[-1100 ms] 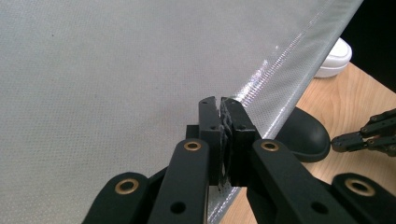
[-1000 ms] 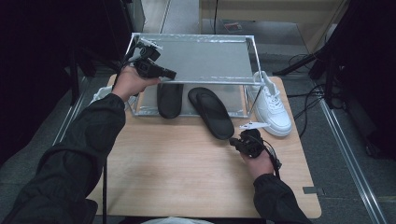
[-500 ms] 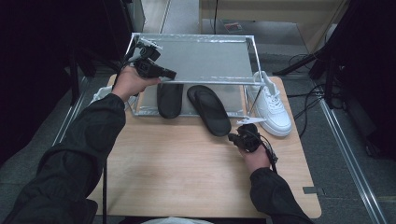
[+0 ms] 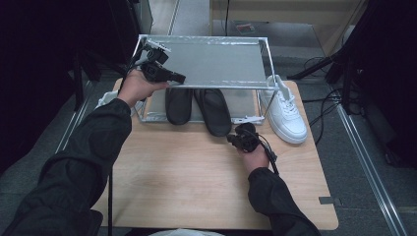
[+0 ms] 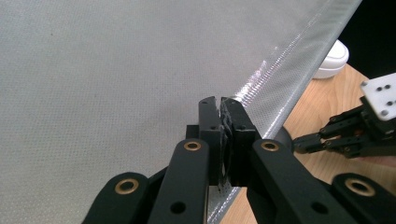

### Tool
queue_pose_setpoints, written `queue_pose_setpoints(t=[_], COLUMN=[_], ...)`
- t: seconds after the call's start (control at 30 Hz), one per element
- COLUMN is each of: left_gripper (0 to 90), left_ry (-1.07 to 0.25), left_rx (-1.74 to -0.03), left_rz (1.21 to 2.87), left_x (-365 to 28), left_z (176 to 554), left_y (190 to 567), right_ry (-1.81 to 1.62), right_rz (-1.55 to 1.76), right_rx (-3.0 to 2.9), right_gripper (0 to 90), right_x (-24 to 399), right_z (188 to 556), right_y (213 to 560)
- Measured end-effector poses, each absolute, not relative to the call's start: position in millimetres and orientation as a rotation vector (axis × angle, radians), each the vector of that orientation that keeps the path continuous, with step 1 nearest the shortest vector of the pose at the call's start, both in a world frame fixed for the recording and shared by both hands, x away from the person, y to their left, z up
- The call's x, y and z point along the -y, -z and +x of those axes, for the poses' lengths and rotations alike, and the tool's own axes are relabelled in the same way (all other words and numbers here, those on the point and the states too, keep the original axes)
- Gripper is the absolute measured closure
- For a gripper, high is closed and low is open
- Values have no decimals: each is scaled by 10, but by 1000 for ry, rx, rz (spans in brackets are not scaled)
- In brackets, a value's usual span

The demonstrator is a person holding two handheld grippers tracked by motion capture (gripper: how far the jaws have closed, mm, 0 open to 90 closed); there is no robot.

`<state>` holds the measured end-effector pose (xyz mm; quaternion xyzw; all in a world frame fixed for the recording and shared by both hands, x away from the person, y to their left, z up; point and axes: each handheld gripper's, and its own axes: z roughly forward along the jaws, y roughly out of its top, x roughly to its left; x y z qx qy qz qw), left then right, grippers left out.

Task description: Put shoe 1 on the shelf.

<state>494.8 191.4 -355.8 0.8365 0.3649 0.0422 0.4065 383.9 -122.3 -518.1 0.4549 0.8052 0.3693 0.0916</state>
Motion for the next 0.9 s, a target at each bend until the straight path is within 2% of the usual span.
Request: queue_pose_setpoints(t=[0.9], left_gripper=[878], left_ry=[-113], left_rx=[-914], left_rz=[2103], left_x=[-1919], left_z=[4943], left_y=[3570], right_ry=[-1121], right_rz=[1381], right_rx=[-2422], right_gripper=[900], right_x=[592], right_z=[4195], right_y=[5248])
